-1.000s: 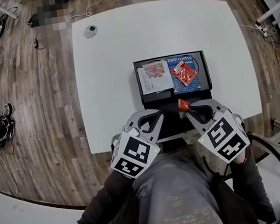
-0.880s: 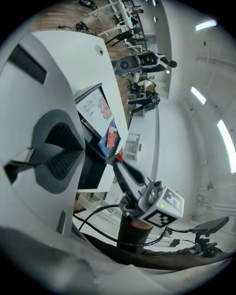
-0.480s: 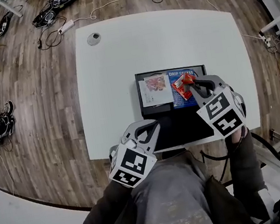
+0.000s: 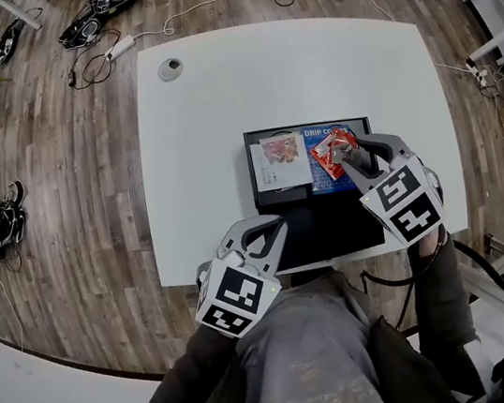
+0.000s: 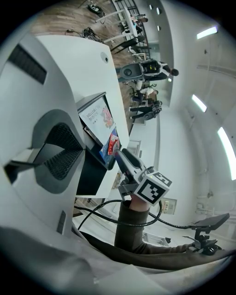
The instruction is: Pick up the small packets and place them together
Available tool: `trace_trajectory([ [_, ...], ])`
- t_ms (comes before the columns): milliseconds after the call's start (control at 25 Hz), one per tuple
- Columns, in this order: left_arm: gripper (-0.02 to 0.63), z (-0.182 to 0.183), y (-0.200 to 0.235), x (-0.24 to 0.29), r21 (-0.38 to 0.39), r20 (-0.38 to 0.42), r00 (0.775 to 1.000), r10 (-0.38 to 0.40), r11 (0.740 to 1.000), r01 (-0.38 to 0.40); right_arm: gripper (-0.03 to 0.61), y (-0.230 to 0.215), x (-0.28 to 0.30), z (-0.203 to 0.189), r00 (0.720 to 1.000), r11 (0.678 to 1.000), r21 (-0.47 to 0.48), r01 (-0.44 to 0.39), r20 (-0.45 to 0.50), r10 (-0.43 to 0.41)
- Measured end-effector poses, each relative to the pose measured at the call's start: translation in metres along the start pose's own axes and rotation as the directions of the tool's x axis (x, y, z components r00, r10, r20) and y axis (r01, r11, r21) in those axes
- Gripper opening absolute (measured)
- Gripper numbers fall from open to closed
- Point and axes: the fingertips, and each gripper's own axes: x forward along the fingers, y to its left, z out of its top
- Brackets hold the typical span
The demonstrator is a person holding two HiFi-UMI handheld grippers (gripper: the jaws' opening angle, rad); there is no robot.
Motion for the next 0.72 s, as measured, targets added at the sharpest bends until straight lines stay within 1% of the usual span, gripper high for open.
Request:
trace_trajectory([
  [240, 0.002, -0.003, -0.003, -0.012, -0.004, 0.024, 1.0, 0.002, 1.0, -0.002, 0.152, -0.001, -0.019, 0.004, 0.996, 0.997, 0.041, 0.066, 0.058, -0.068],
  [400, 0.002, -0.004, -0.005, -0.022, -0.064, 0.066, 0.998, -0.017, 0.998, 0.021, 0.152, 0.009, -0.033, 0.002, 0.991, 0.993, 0.076, 0.089, 0.094, -0.096],
  [560, 0.002, -0.003, -0.007, -0.036, -0.042, 0.094, 0.996, -0.006, 0.999, 0.01, 0.152, 0.027, -0.048, 0.001, 0.982, 0.986, 0.123, 0.111, 0.141, -0.128],
  [720, 0.002, 0.007, -0.014, -0.046, -0.034, 0.146, 0.989, -0.007, 0.999, 0.012, 0.152, 0.047, -0.063, 0.005, 0.962, 0.975, 0.187, 0.121, 0.219, -0.161],
])
